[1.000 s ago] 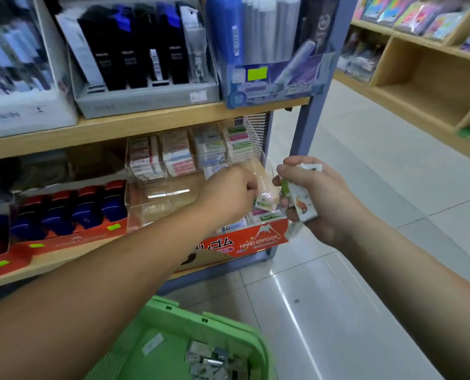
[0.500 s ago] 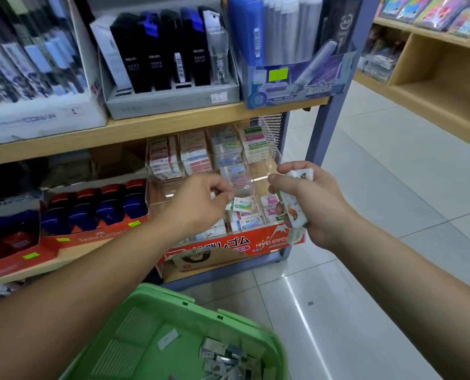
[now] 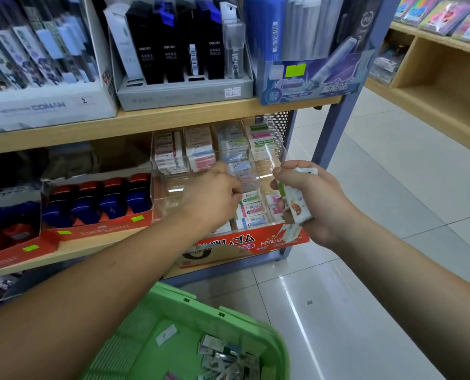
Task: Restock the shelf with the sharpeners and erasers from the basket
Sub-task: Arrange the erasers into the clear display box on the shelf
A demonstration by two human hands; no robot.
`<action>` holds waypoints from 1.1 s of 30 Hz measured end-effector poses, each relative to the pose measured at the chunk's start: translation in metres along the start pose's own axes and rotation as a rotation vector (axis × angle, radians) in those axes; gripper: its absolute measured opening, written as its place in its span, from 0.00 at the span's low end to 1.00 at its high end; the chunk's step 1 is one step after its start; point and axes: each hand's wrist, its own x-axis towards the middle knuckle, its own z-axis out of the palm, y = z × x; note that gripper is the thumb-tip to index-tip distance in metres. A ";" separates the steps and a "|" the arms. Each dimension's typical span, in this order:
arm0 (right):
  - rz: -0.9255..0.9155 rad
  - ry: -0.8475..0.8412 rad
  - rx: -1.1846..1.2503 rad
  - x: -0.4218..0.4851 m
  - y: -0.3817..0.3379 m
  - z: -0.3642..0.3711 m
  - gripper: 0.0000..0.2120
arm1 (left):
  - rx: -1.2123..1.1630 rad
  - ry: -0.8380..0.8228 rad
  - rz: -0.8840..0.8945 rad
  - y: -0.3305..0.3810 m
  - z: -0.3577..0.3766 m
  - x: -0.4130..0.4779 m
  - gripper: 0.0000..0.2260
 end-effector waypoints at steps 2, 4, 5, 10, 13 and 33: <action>0.020 -0.047 0.055 0.000 -0.002 0.003 0.08 | -0.137 0.062 -0.001 0.009 -0.006 -0.004 0.03; 0.021 -0.083 0.119 0.001 -0.003 0.007 0.10 | -0.501 -0.014 -0.048 0.024 -0.012 -0.012 0.03; 0.018 -0.091 0.154 0.002 -0.003 0.009 0.10 | -0.717 -0.134 -0.111 0.031 -0.016 -0.018 0.04; 0.027 -0.088 0.282 0.007 -0.003 0.023 0.09 | -1.247 -0.430 -0.307 0.035 -0.025 -0.046 0.09; 0.028 -0.068 0.318 0.009 -0.001 0.032 0.08 | -1.192 -0.404 -0.276 0.026 -0.024 -0.052 0.11; -0.087 -0.168 -0.145 -0.007 0.018 0.067 0.12 | -1.157 -0.240 -0.441 -0.046 -0.051 -0.073 0.09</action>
